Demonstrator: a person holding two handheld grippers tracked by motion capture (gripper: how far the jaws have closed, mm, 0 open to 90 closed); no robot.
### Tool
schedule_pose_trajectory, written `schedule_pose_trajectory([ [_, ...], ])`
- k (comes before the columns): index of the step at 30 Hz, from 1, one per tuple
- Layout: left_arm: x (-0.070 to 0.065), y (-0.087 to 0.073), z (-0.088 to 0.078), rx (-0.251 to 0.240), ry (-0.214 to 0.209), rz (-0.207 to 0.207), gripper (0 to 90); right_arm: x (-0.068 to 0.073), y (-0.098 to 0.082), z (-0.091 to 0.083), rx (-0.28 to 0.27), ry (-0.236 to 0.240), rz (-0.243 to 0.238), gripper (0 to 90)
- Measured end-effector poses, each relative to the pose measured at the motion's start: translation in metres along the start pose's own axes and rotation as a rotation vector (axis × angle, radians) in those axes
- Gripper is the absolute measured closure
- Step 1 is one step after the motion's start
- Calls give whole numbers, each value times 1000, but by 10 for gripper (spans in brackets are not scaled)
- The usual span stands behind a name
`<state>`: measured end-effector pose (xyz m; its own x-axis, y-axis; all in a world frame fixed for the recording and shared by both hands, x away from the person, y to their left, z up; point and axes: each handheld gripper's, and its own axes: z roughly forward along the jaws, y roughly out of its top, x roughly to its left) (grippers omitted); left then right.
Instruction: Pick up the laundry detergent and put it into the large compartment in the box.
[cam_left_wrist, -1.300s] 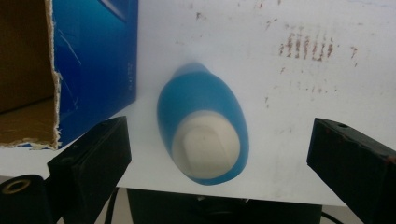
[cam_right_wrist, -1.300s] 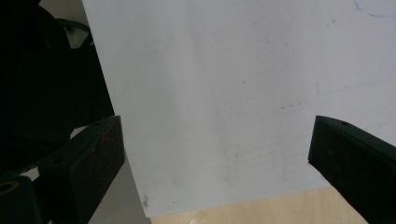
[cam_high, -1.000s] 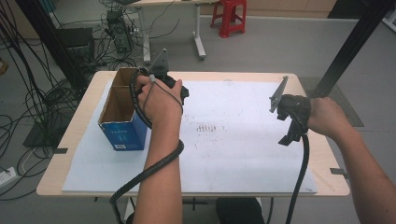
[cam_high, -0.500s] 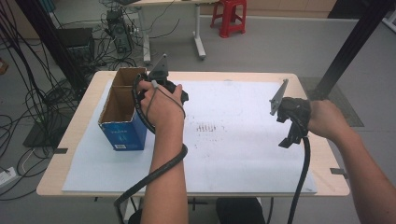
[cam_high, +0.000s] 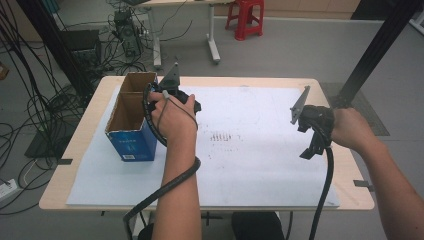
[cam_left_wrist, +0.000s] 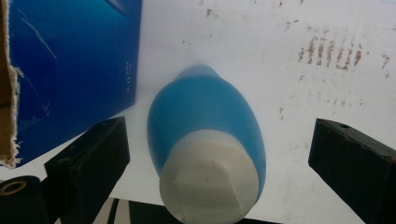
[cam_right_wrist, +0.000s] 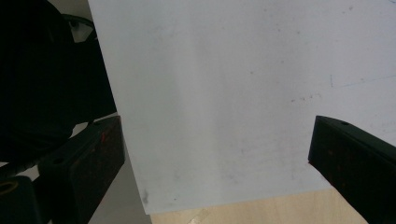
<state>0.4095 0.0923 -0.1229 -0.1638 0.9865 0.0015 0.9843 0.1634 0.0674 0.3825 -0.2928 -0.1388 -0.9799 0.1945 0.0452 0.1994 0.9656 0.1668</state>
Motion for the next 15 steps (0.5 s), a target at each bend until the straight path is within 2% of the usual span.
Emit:
schedule_pose_trajectory([
  [15,-2,0,3,8,6,4,64,-1,1,3,1,6,-3,36],
])
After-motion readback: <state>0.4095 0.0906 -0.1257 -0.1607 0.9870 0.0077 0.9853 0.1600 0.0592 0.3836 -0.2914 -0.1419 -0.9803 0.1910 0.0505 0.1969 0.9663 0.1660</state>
